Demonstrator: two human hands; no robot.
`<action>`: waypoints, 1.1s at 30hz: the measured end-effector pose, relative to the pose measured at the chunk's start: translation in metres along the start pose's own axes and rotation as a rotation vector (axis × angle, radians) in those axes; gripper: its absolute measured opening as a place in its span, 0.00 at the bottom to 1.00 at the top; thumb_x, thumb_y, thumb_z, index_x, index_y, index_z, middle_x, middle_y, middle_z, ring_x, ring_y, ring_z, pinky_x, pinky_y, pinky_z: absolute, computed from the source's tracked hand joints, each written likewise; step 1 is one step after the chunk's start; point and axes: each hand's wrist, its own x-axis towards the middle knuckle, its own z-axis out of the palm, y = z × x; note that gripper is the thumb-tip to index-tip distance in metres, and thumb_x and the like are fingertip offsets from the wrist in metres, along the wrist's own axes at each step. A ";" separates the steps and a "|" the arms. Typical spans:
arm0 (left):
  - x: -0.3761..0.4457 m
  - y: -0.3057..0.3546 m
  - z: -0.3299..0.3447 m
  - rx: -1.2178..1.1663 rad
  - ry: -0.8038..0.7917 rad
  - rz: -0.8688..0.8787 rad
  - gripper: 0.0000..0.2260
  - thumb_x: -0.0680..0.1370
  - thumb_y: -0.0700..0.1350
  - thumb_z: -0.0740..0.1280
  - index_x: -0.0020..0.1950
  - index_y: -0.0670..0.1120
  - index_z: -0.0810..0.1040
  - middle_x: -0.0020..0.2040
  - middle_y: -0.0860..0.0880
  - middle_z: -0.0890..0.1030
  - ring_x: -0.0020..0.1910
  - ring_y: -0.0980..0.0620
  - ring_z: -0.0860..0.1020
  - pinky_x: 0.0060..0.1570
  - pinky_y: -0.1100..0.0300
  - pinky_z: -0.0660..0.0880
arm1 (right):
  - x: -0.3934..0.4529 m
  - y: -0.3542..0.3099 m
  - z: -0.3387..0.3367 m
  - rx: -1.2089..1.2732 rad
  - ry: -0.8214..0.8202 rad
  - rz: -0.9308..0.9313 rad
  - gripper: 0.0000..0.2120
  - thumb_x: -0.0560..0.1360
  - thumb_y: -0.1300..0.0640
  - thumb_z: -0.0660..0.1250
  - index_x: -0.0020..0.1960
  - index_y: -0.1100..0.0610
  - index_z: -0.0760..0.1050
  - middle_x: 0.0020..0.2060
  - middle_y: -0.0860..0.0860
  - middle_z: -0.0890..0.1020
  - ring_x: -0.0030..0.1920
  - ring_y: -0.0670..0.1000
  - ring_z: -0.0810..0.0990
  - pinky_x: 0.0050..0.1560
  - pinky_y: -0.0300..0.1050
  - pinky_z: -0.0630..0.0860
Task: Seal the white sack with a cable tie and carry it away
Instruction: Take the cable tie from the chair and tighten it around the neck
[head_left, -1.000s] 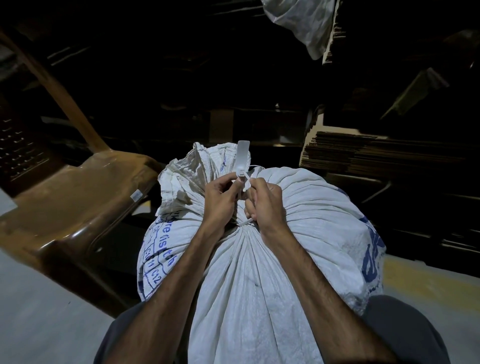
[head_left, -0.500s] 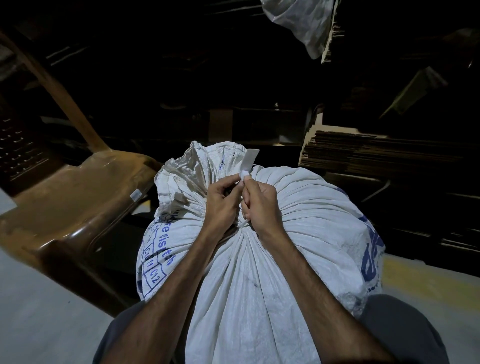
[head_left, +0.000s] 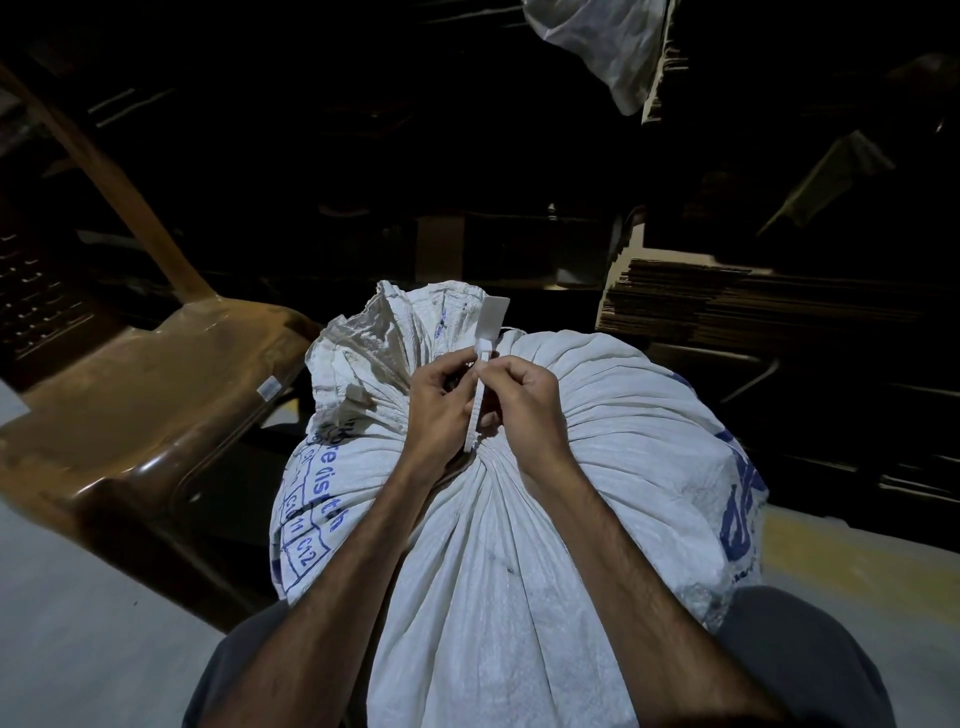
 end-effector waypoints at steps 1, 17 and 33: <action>0.000 -0.001 0.000 0.009 0.002 0.006 0.08 0.84 0.37 0.67 0.51 0.35 0.83 0.38 0.39 0.81 0.34 0.49 0.79 0.30 0.61 0.75 | 0.002 0.001 0.000 0.007 0.014 0.022 0.09 0.83 0.57 0.68 0.46 0.59 0.84 0.28 0.49 0.79 0.27 0.48 0.76 0.29 0.39 0.73; 0.010 -0.017 -0.009 0.009 -0.063 0.009 0.09 0.81 0.36 0.71 0.60 0.40 0.86 0.52 0.34 0.85 0.50 0.30 0.84 0.50 0.35 0.80 | 0.031 -0.009 -0.010 0.368 0.035 0.308 0.05 0.79 0.60 0.69 0.48 0.58 0.84 0.35 0.51 0.78 0.32 0.45 0.74 0.28 0.41 0.69; 0.010 -0.003 -0.018 0.077 -0.096 -0.035 0.08 0.79 0.34 0.72 0.53 0.44 0.87 0.42 0.54 0.88 0.42 0.58 0.85 0.43 0.65 0.80 | 0.042 -0.031 -0.020 -0.176 -0.143 0.106 0.05 0.86 0.54 0.64 0.54 0.55 0.77 0.43 0.58 0.80 0.34 0.56 0.80 0.29 0.46 0.76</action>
